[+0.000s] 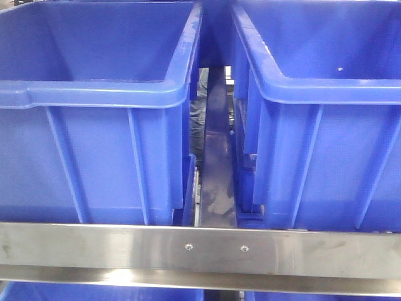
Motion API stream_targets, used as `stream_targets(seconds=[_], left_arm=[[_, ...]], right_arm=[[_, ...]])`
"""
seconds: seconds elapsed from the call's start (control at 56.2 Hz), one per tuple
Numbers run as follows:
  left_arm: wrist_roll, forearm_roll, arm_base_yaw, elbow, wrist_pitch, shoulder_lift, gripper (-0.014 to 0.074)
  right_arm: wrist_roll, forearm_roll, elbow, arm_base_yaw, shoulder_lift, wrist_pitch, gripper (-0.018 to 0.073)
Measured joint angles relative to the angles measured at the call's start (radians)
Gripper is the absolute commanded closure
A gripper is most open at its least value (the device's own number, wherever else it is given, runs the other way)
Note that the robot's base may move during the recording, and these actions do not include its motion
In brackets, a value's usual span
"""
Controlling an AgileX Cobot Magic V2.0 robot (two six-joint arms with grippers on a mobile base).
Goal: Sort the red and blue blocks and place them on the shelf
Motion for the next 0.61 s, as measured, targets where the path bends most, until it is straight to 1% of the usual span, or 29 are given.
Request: stream_targets(seconds=[0.107,0.178,0.249,0.338,0.392,0.445,0.516,0.605], left_arm=[[0.0,0.002,0.0,0.004,0.0,-0.001,0.0517],[0.019,0.006,0.018,0.024,-0.032,-0.002,0.0517],[0.038,0.008,0.065,0.07,-0.077,-0.017,0.0517],[0.04,0.016,0.143,0.131,-0.086,-0.049,0.0517],[0.018,0.038,0.184,0.165,-0.069,-0.076,0.0517],[-0.019,0.075,0.22,0.199,-0.039,-0.115,0.0517],[-0.047,0.104,0.251,0.24,-0.02,-0.168,0.0517],[-0.06,0.115,0.275,0.287,-0.011,-0.231,0.0517]], right_arm=[[0.0,0.0,0.0,0.0,0.0,0.0,0.051],[0.0,0.0,0.0,0.0,0.0,-0.002,0.051],[0.0,0.0,0.0,0.0,0.0,-0.002,0.051],[0.0,0.0,0.0,0.0,0.0,-0.002,0.051],[0.0,0.0,0.0,0.0,0.0,-0.002,0.051],[0.0,0.0,0.0,0.0,0.0,-0.002,0.051],[0.0,0.0,0.0,0.0,0.0,-0.002,0.051],[0.0,0.0,0.0,0.0,0.0,-0.004,0.051]])
